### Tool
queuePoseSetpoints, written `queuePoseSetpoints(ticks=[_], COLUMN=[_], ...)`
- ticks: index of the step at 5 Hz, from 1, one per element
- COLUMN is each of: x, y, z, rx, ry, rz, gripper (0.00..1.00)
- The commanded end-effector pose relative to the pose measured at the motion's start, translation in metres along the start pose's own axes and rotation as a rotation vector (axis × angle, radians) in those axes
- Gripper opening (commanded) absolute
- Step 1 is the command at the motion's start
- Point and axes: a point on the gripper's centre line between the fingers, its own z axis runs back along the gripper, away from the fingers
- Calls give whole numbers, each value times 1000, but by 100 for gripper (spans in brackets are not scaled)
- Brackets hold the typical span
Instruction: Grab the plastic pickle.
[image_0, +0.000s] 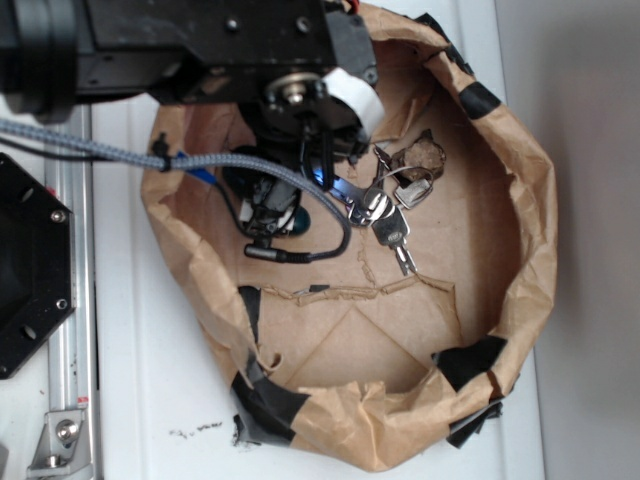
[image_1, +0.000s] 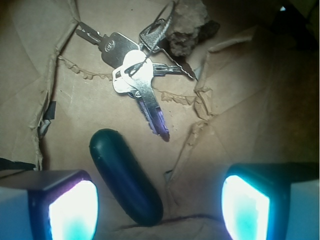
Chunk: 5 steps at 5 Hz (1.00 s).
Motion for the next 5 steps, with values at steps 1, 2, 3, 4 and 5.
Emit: queuePoseSetpoints(ticks=[1, 2, 3, 4, 5], x=[3, -1, -10, -28, -29], y=[-5, -16, -19, -31, -32], z=[9, -34, -62, -71, -72], rx=[20, 77, 34, -17, -11], ry=[-37, 3, 9, 17, 28], rz=[-18, -173, -162, -236, -233], gripper=[100, 100, 100, 100, 0])
